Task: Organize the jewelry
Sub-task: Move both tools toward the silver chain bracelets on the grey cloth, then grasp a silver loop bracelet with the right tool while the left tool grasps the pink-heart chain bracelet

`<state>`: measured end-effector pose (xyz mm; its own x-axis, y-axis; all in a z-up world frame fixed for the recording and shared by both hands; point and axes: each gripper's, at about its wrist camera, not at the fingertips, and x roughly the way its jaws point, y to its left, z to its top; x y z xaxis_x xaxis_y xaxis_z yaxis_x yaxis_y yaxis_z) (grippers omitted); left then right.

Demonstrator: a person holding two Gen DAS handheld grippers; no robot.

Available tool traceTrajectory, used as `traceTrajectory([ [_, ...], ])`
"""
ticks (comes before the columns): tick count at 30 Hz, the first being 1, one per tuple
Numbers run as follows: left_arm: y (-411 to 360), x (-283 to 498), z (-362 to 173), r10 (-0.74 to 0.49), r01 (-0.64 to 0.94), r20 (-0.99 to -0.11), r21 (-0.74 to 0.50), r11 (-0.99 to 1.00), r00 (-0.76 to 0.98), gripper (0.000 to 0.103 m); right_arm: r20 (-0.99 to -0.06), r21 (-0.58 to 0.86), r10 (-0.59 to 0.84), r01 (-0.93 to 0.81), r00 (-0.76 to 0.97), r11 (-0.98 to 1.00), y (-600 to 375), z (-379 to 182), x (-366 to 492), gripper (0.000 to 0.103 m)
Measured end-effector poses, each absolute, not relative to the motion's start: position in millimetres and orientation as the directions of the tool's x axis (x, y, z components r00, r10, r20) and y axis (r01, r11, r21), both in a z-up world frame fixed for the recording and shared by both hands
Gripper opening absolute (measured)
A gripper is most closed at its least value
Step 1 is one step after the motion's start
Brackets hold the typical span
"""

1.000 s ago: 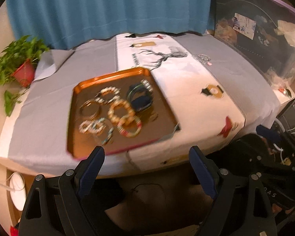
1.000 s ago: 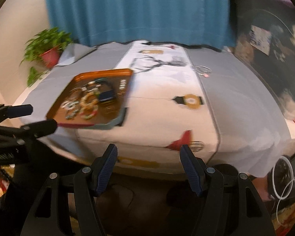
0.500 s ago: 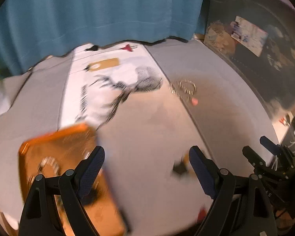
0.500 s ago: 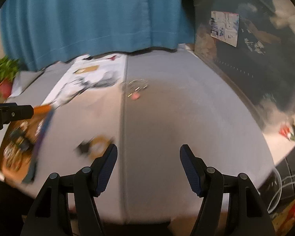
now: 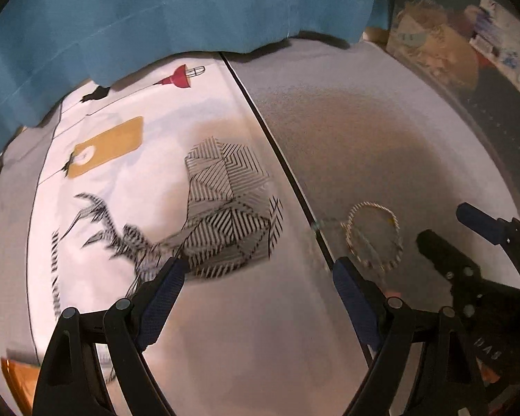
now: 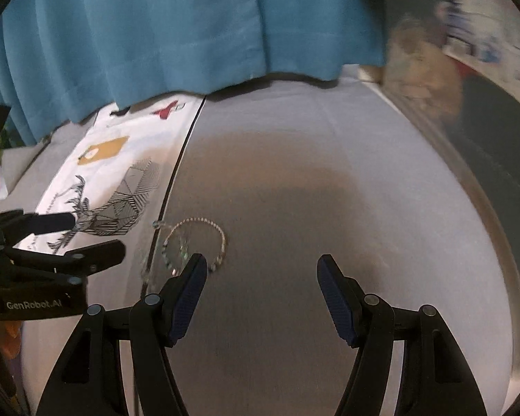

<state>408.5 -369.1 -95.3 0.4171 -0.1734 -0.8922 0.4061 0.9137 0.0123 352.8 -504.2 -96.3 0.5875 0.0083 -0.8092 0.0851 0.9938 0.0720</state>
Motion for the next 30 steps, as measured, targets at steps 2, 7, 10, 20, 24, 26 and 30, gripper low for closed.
traceTrajectory([
  [2,-374.4,414.0,-101.7,-0.16,0.419,-0.9,0.028,0.907,0.406,0.084,-0.819,0.054,0.006,0.066,0.574,0.996,-500.7,-103.5,363.2,0.067],
  [7,-376.0,420.9,-111.7,-0.169,0.413,-0.912,0.001,0.911,0.374,0.084,-0.807,-0.02,-0.034,0.03,0.589,0.999,-497.2,-116.3,370.7,0.067],
  [10,-381.9,414.7,-108.5,-0.193,0.45,-0.903,0.0,0.893,0.384,0.064,-0.798,0.003,-0.004,0.01,0.603,1.0,-497.4,-114.9,368.0,0.051],
  [20,-386.1,377.4,-64.7,-0.322,0.582,-0.876,-0.06,0.811,0.359,0.005,-0.785,-0.001,0.011,-0.019,0.619,1.0,-487.0,-91.2,337.2,0.004],
  [24,-366.9,355.5,-31.0,-0.357,0.583,-0.848,-0.072,0.81,0.391,0.005,-0.758,-0.017,-0.008,-0.008,0.653,1.0,-487.2,-60.2,314.2,0.004],
  [26,-356.6,340.4,-12.0,-0.367,0.584,-0.833,-0.067,0.809,0.413,0.005,-0.752,-0.041,-0.023,-0.012,0.659,0.999,-482.0,-47.7,305.8,0.004],
  [30,-336.1,310.9,17.8,-0.357,0.575,-0.809,-0.029,0.818,0.467,0.005,-0.739,-0.066,-0.042,-0.01,0.673,0.998,-465.8,-17.8,278.5,0.004],
])
